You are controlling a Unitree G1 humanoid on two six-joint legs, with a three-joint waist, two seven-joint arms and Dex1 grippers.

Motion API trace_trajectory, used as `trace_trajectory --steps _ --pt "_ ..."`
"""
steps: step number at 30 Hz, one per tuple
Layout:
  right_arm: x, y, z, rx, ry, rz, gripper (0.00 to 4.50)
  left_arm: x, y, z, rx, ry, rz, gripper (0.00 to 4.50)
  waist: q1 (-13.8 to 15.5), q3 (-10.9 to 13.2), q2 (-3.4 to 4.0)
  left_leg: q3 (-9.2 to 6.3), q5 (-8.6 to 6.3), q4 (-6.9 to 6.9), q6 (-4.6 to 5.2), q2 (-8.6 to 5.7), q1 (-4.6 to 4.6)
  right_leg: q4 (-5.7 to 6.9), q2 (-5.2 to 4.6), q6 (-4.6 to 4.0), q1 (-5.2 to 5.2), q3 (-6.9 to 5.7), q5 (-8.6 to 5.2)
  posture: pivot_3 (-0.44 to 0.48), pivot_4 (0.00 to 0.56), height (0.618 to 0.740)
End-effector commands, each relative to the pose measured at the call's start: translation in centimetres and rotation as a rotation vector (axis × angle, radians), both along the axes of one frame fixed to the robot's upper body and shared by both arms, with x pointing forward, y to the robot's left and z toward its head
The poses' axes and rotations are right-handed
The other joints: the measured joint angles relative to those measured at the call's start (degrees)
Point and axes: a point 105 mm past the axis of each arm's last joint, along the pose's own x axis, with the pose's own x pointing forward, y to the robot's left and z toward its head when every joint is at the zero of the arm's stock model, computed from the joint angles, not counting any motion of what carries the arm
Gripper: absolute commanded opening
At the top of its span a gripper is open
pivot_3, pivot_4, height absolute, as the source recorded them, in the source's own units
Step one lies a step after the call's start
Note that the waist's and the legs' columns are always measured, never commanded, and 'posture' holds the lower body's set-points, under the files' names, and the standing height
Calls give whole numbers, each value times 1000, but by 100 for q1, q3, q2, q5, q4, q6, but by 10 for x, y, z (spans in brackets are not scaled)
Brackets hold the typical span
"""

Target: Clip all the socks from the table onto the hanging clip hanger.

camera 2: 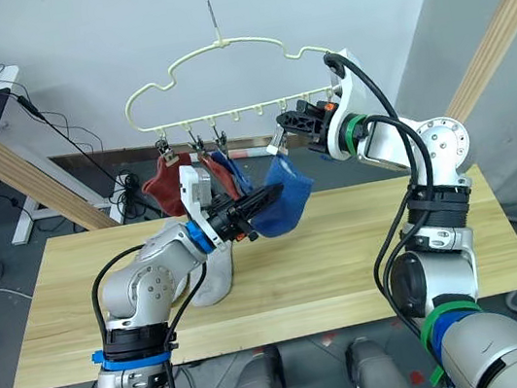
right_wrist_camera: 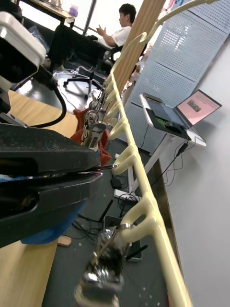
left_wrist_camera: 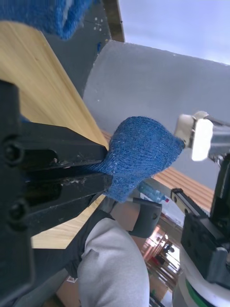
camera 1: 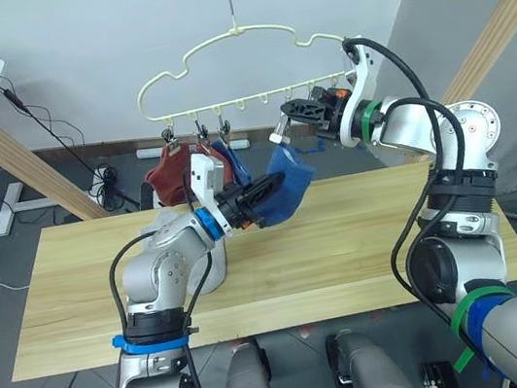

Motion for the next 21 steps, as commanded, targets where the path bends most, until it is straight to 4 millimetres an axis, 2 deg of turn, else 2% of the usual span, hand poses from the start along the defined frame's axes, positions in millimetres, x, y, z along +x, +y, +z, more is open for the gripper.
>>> trace_trajectory --steps 1,8,15,18,21 --pt "-4 1 11 14 -28 13 0 2 -2 15 -13 -57 -4 59 1 0 0 0 0 0 1 0 -1 0 0 0 0 0 0 11 279 740" --pt "-6 3 7 -14 -24 19 0 9 0 28 -46 -94 16 59 1 0 0 0 -1 1 1 0 -1 0 0 0 0 -1 0 11 279 740" --pt "-6 6 4 -13 -24 24 0 9 -3 29 -42 -106 3 59 0 0 0 1 -3 0 4 0 -2 0 0 0 -1 0 0 11 279 740" --pt "-7 6 4 -8 -26 28 768 8 -6 28 -38 -109 -4 0 0 0 0 1 -3 1 5 0 -2 0 0 0 -1 -1 0 11 279 740" --pt "-7 5 3 -13 -31 21 1927 9 -8 28 -29 -113 -3 0 -3 0 0 1 -3 1 5 0 -2 0 0 0 -1 0 0 11 279 740"
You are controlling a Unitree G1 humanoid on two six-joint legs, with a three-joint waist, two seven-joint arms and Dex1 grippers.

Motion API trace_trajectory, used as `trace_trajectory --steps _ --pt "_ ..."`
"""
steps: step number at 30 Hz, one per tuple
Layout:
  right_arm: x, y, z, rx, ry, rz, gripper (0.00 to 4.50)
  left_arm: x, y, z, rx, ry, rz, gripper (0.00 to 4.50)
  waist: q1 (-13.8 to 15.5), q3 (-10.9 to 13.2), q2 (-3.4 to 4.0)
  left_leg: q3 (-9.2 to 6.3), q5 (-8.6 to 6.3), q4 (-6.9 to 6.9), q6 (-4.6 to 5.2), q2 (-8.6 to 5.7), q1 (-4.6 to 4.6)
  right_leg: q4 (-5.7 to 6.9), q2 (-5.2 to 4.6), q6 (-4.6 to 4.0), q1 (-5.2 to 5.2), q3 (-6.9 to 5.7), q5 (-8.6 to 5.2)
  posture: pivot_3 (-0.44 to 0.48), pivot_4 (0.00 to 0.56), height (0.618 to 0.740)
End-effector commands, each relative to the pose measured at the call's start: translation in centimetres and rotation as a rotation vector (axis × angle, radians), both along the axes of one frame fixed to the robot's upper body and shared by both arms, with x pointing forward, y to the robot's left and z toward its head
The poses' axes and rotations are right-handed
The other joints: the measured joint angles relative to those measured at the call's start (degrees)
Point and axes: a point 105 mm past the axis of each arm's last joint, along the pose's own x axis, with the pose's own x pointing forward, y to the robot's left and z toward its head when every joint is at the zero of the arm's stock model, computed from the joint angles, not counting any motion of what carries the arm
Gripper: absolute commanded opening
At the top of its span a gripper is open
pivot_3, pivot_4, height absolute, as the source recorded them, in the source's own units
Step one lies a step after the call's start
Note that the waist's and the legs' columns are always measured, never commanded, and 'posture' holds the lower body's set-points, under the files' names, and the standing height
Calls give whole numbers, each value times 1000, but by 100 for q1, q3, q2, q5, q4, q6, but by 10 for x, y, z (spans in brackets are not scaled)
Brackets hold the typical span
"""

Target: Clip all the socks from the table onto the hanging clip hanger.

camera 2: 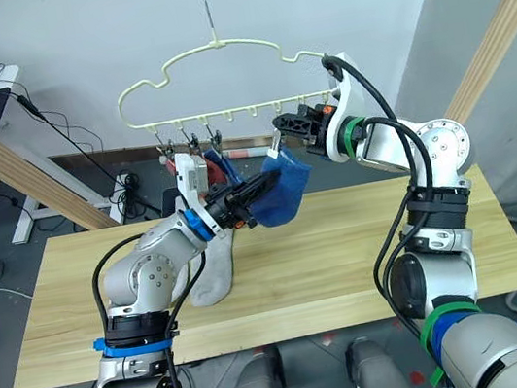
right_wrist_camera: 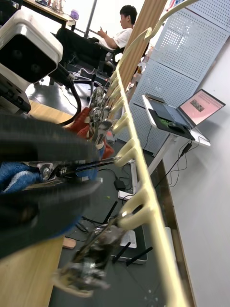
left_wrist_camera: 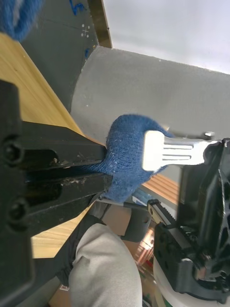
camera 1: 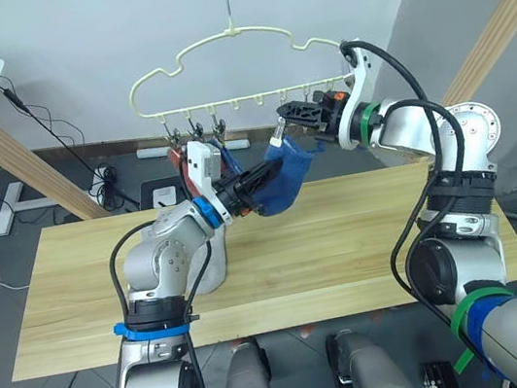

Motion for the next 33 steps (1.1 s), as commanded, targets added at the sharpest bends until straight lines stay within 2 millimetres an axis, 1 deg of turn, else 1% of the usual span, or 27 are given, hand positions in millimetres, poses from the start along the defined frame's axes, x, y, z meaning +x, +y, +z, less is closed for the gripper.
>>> trace_trajectory --steps 1,5,6,7,9,10,13,16,19,20,23,26,28,30,31,33 --pt "-4 0 10 5 -54 5 2347 -1 -6 12 -2 -60 -8 0 -1 0 0 0 0 0 0 0 0 0 0 0 -1 0 0 11 283 740" --pt "-4 -11 8 -6 -68 -41 3835 0 -10 7 26 -70 -13 0 3 1 1 1 0 0 0 0 -1 0 0 0 -1 1 0 4 283 740" --pt "-5 -14 9 -3 -76 -50 4135 0 -10 5 33 -71 -15 0 4 1 1 1 -1 0 1 0 -1 -1 0 0 -1 0 0 4 283 740" --pt "-7 -17 12 7 -93 -58 4497 0 -11 4 34 -69 -18 564 3 1 1 1 -1 0 1 -1 -2 -1 0 0 -1 0 0 -2 282 740" --pt "-16 -23 17 23 -130 -60 4500 2 -12 2 31 -59 -22 1055 4 1 1 1 -1 0 1 0 -4 -1 0 0 -3 1 0 -10 279 740" --pt "-20 -25 18 9 -155 -63 4500 3 -12 0 31 -54 -18 1389 -2 1 1 0 -1 0 1 0 -5 -1 0 0 -3 -1 0 -16 277 740" --pt "-36 -33 16 -32 -212 -80 4500 7 -6 -11 45 -19 -8 2294 -12 1 2 0 -2 1 2 1 -5 -1 1 0 -3 -1 0 -35 268 740" --pt "-51 -39 4 -126 -272 -117 4500 4 5 -21 69 5 -7 3177 -54 0 1 0 -2 1 3 0 -5 -1 1 0 -3 0 0 -43 260 740" --pt "-54 -47 -12 -247 -318 -189 4500 -3 18 -27 95 22 -1 4171 -150 0 2 1 -2 1 3 0 -5 0 1 1 -3 4 0 -48 252 740" --pt "-54 -49 -15 -273 -331 -204 4500 -5 20 -28 101 26 0 4430 -167 0 1 1 -2 1 3 0 -5 0 0 1 -3 5 -1 -51 248 740" --pt "-52 -54 -30 -331 -360 -273 4500 -11 35 -35 144 57 34 4472 -209 0 1 1 -2 6 3 2 -2 4 3 6 -3 7 1 -60 250 740" --pt "-50 -60 -44 -412 -409 -340 4500 -13 48 -40 196 99 90 4472 -230 0 1 -1 -2 7 2 4 1 7 5 12 -2 7 -3 -64 251 740" --pt "-49 -63 -50 -453 -441 -374 4500 -14 53 -42 219 125 111 4472 -237 0 1 0 -2 10 2 3 1 7 5 17 -2 9 -4 -65 253 740" --pt "-47 -67 -52 -495 -497 -438 4500 -10 65 -36 264 68 206 4472 -239 0 1 3 -2 12 2 1 1 7 3 20 -2 12 -2 -63 252 740" --pt "-47 -67 -53 -500 -515 -451 4500 -7 71 -35 298 50 264 4472 -238 0 1 3 -2 13 2 1 0 7 2 21 -2 13 -2 -63 252 740" --pt "-46 -69 -59 -537 -533 -492 4500 -8 77 -40 329 62 307 4472 -237 0 1 3 -1 14 2 1 1 6 1 19 -1 13 1 -45 244 740"
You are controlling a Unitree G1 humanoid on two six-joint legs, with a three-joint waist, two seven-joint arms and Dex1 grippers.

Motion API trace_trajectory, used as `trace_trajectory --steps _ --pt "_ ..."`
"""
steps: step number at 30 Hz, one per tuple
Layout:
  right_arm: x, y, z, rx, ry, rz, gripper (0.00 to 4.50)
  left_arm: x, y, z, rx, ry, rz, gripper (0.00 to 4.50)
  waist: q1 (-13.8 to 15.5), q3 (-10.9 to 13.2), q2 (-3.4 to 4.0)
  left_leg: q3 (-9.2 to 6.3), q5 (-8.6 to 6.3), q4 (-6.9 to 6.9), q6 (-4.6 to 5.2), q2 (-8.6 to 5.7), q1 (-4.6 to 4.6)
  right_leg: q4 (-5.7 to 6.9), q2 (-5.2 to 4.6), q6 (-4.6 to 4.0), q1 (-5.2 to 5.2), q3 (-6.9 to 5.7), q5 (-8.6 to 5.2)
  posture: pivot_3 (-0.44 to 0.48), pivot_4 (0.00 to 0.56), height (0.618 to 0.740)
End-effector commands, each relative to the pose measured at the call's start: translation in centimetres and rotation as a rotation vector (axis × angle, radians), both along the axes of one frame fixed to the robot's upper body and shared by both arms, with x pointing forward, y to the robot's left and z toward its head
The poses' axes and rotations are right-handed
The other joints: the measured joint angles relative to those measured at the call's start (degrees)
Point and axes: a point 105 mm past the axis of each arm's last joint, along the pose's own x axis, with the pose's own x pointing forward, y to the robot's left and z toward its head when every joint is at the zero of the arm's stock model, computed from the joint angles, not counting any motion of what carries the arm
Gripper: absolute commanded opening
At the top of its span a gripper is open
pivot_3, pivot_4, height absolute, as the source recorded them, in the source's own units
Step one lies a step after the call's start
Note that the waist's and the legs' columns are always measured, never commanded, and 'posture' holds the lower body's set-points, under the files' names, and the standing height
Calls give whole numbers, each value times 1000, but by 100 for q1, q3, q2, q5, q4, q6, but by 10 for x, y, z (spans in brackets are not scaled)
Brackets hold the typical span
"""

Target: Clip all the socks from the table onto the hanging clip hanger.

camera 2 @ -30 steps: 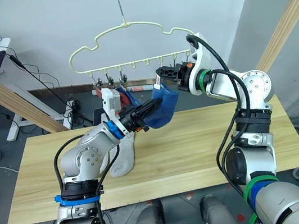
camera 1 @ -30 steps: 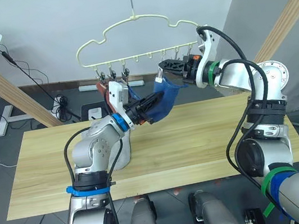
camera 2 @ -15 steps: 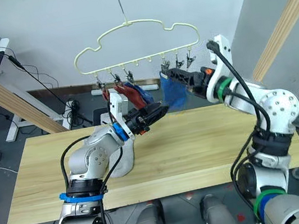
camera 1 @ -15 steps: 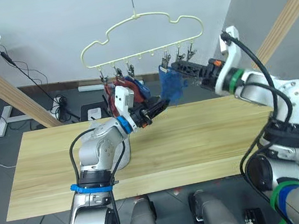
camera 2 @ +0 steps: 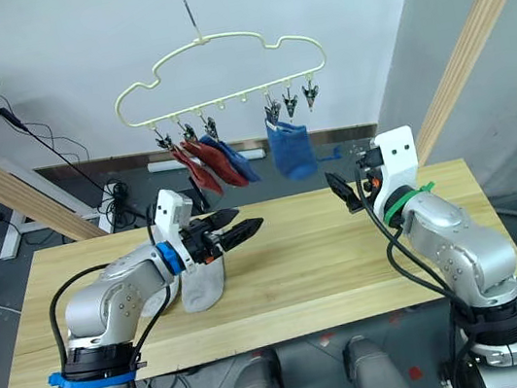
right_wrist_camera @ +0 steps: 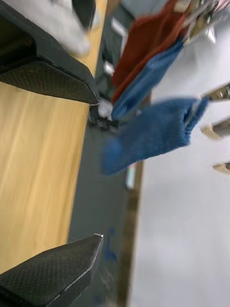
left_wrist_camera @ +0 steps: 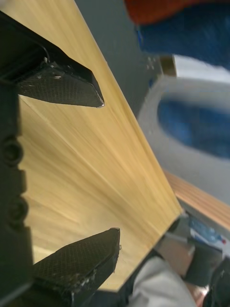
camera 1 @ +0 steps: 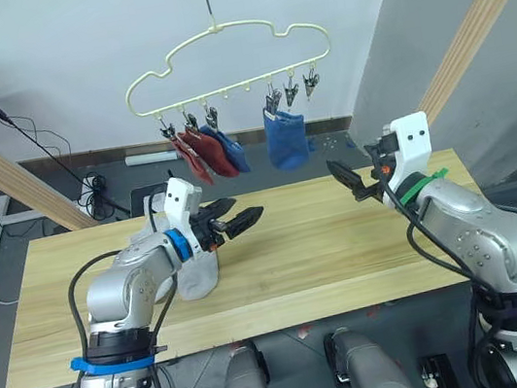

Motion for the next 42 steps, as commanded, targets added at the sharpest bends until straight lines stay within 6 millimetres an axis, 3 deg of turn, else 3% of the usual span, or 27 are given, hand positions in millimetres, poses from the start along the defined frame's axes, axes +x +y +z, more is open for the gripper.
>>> trace_trajectory --steps 1,6,9,18,21,24,29,33,42 --pt "-1 -3 4 -55 -101 -65 4500 -2 12 11 58 -92 84 4472 6 -2 -1 0 0 0 0 0 2 0 0 -1 2 0 1 -45 244 740" --pt "4 -5 -13 -140 -136 -124 4500 -12 27 14 129 -257 227 4472 36 -5 -2 5 1 -1 -2 0 3 0 -5 -9 1 2 5 -5 233 740" --pt "7 -1 -14 -132 -144 -120 4500 -20 31 24 41 -310 260 4472 79 -5 -2 3 2 -1 -3 1 4 5 -4 -9 1 -2 5 22 233 740" --pt "23 19 2 -27 -181 -63 4500 -49 4 57 -113 -400 93 4472 108 -5 -3 2 5 6 2 -1 13 7 -3 1 10 2 15 48 273 740" --pt "28 24 11 17 -197 -75 3944 -49 8 67 -89 -418 44 4500 110 -4 -2 1 5 6 2 0 16 10 -1 1 10 2 15 60 273 740" --pt "33 28 18 24 -218 -86 2892 -49 10 76 -82 -436 26 4500 116 -4 -2 3 5 6 2 -1 16 11 -1 1 9 4 16 72 286 740" --pt "37 34 25 27 -254 -91 2892 -52 9 79 -79 -445 20 4500 136 -3 -1 4 5 3 2 -1 15 7 -2 0 9 4 16 78 292 740" --pt "41 38 31 42 -271 -90 2056 -54 7 82 -77 -458 8 4500 139 -2 0 3 5 2 3 1 15 8 -2 -1 8 3 16 94 296 740" --pt "50 46 40 59 -300 -81 2056 -55 8 84 -75 -466 14 4500 241 0 2 4 5 2 3 1 17 10 -2 -1 7 2 16 107 287 740"
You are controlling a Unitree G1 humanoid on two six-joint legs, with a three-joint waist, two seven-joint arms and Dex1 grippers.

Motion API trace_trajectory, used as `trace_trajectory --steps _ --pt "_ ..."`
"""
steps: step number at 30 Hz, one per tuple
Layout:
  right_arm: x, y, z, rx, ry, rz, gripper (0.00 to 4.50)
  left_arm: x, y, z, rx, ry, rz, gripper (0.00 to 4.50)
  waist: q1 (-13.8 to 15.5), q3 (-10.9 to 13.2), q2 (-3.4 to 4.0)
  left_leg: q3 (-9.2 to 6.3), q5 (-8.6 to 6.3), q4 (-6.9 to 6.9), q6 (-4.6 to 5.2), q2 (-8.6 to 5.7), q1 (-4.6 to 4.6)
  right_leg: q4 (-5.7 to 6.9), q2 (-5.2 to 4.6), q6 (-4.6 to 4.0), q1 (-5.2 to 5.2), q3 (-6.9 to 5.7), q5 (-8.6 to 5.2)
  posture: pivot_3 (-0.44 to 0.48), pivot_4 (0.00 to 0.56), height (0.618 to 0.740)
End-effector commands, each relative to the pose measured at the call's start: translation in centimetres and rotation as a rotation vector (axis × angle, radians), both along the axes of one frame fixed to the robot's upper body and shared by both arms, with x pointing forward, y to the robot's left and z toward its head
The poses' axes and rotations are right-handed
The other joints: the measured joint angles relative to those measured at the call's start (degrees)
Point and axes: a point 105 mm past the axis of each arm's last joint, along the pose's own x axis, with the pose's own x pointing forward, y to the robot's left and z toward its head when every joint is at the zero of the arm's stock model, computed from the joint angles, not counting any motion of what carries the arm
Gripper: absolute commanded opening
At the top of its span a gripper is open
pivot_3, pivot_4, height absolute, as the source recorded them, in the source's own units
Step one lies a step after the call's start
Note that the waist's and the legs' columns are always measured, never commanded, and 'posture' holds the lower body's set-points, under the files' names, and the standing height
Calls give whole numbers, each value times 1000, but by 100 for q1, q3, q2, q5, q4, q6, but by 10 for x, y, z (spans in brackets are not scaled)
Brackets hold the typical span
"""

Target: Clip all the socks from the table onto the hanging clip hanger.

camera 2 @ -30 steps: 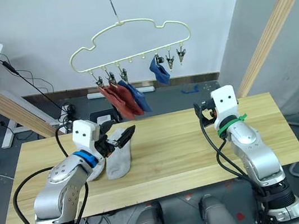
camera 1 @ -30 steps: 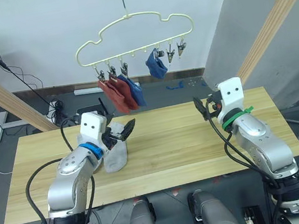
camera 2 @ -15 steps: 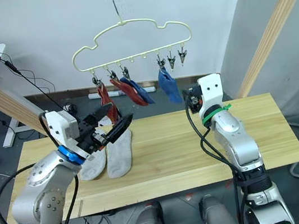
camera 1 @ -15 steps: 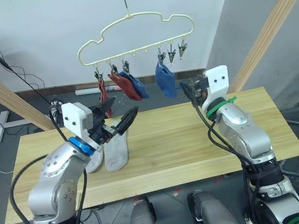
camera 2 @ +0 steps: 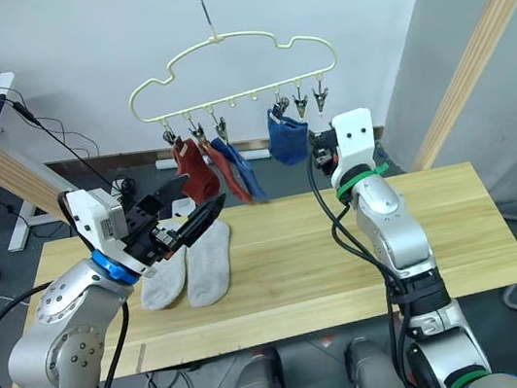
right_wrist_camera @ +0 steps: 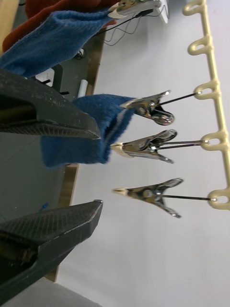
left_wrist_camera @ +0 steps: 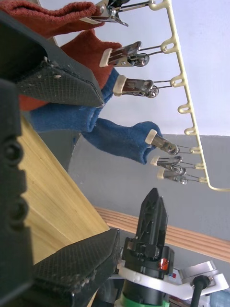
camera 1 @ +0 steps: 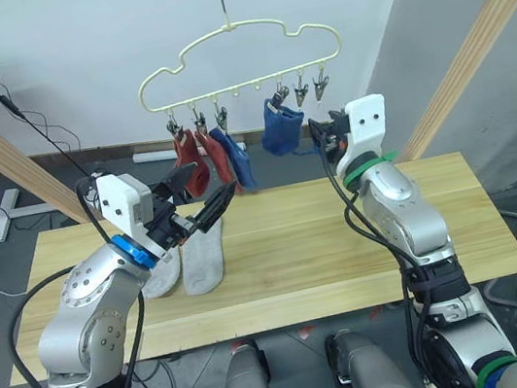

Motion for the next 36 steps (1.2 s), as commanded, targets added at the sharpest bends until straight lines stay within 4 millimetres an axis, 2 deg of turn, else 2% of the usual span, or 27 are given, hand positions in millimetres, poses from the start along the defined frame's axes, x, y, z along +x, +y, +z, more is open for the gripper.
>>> trace_trajectory --steps 1,9,36 --pt "-1 2 17 22 -69 2 2056 -7 -4 13 -1 -60 -18 4500 31 0 0 0 0 -1 0 0 0 -1 0 0 0 0 0 107 287 740" --pt "5 3 29 27 -116 -21 2056 -12 -8 23 -43 -91 -68 4500 47 0 0 -1 0 -1 0 0 -1 -1 -1 0 1 -2 0 115 280 740" --pt "19 15 39 24 -155 -20 2056 -14 -3 17 -22 -83 -43 4500 91 0 0 -1 0 -3 0 0 -1 -2 -1 -1 0 -3 1 144 270 740"
